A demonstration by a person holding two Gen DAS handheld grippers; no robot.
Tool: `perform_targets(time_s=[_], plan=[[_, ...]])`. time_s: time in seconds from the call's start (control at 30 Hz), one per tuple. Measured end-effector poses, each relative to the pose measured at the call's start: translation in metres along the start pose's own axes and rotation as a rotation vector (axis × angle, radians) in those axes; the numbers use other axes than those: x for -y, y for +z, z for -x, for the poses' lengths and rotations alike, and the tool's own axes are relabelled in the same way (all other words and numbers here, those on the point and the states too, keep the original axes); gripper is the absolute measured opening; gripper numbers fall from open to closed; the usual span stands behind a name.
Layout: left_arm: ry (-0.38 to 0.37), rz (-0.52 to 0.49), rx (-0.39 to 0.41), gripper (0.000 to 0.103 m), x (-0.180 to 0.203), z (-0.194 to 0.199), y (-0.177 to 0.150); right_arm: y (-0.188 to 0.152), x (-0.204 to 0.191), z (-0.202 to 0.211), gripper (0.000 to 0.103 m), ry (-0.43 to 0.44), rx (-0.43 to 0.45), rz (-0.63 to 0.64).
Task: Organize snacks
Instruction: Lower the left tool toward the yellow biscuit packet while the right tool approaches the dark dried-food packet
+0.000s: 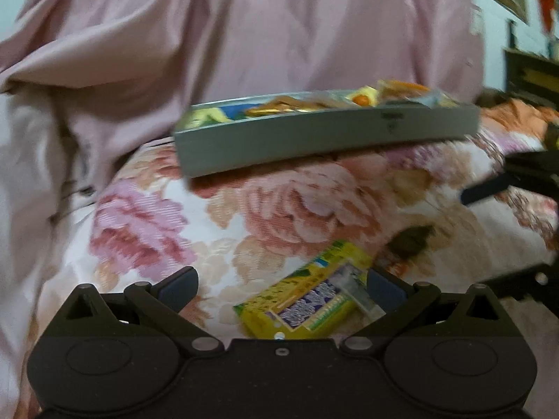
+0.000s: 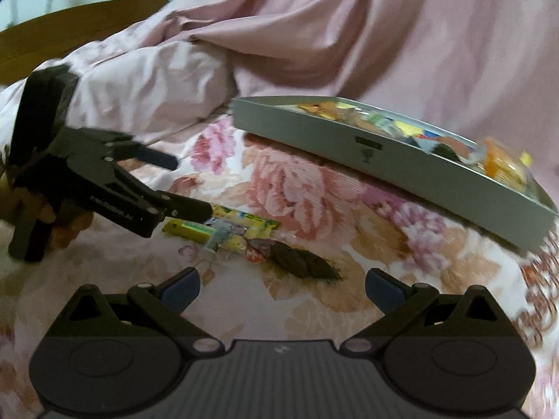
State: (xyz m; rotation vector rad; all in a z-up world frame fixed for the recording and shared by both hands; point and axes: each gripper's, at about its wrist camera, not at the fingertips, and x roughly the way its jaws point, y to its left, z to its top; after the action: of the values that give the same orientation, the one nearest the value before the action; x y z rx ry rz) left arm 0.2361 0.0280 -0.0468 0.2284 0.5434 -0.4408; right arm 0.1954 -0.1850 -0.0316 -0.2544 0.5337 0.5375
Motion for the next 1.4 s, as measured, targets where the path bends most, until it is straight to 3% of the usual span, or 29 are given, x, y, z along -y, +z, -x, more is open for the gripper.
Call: perform_targets(time_s=[0.23,0.53,0.67,0.93,1.0,1.23,1.4], plan=[[-0.066,-0.133,-0.032,0.102,0.009,-0.014,-0.004,0.001,0.016,-0.023,0.103,0.041,-0.012,0.097],[-0.131,-0.141,-0.049,0.102,-0.001,-0.021,0.0,0.009,0.012,-0.052,0.102,0.115,-0.035,0.24],[-0.146,-0.139,-0.058,0.102,-0.004,-0.021,0.0,0.008,0.021,-0.062,0.101,0.16,-0.059,0.227],[-0.21,-0.165,-0.112,0.102,-0.004,-0.02,-0.003,0.009,0.031,-0.055,0.073,0.193,-0.079,0.193],[-0.215,-0.177,-0.119,0.101,-0.002,-0.02,-0.005,0.008,0.031,-0.052,0.059,0.183,-0.098,0.203],[-0.228,-0.15,-0.149,0.085,-0.002,-0.021,-0.003,0.003,0.027,-0.036,0.054,0.109,-0.156,0.185],[-0.19,-0.097,-0.182,0.077,0.002,-0.021,-0.001,0.001,0.025,-0.03,0.054,0.046,-0.19,0.108]])
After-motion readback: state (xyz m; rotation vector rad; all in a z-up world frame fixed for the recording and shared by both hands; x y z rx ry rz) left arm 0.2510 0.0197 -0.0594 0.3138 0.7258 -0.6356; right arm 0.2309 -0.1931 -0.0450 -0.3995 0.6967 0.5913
